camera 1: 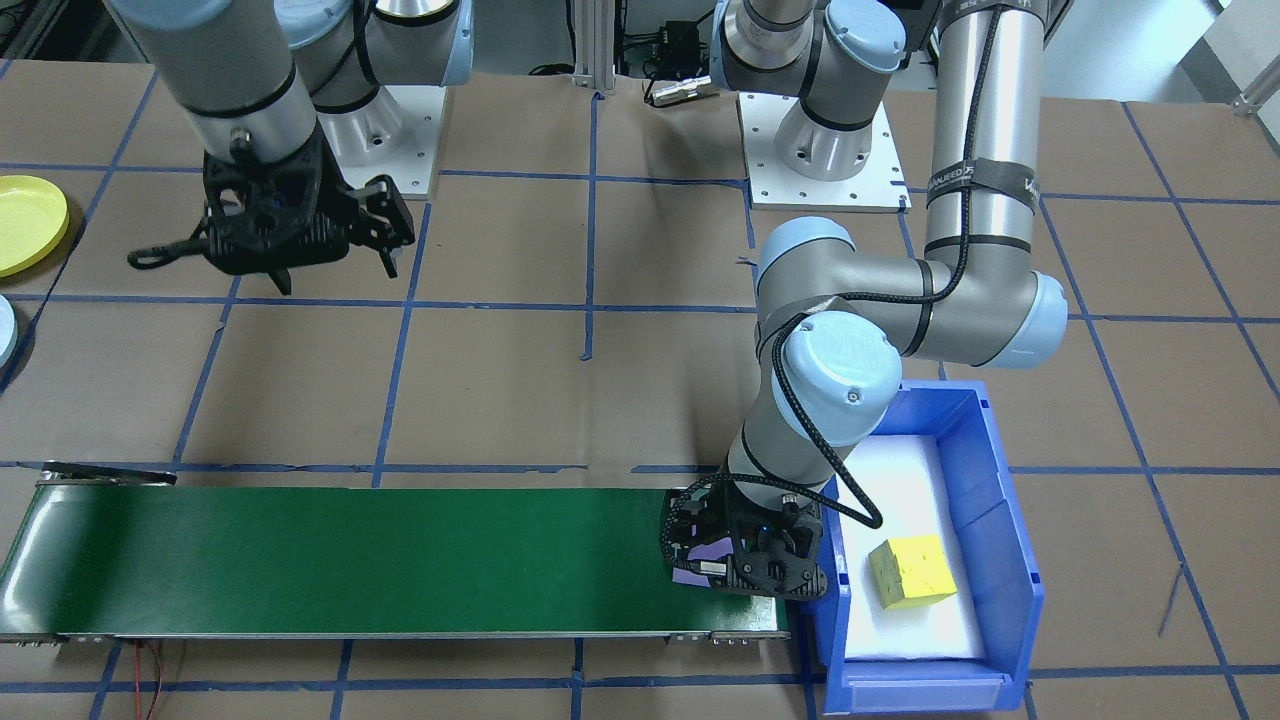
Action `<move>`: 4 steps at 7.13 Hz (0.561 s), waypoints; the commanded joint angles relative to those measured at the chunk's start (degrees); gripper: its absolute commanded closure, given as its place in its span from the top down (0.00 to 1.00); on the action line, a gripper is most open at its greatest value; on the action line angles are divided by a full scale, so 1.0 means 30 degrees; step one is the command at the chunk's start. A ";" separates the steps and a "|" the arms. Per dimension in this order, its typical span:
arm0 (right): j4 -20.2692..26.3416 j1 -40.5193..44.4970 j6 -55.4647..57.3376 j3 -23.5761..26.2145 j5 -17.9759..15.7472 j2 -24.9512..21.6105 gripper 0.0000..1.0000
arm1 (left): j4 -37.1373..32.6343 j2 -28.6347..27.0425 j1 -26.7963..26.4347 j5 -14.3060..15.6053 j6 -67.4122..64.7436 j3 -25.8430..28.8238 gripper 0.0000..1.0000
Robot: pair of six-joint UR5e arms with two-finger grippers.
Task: Move block left to right into plate
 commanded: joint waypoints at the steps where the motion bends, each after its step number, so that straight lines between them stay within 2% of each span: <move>1: -0.1642 -0.0360 -0.0037 -0.1381 0.2096 0.2564 0.99 | -0.0264 0.1106 -0.0035 -0.0051 0.0053 0.0037 1.00; 2: -0.1763 -0.0418 0.0080 -0.1881 0.3612 0.3471 0.99 | -0.1224 0.2014 0.0052 0.0210 0.0112 0.0328 1.00; 3: -0.3563 -0.0419 0.0168 -0.1915 0.5019 0.4873 0.99 | -0.1610 0.2342 0.0836 0.0880 0.0170 0.0476 1.00; 4: -0.5147 -0.0419 0.0140 -0.2003 0.5584 0.6279 0.99 | -0.1614 0.2200 0.2091 0.1351 0.0200 0.0478 1.00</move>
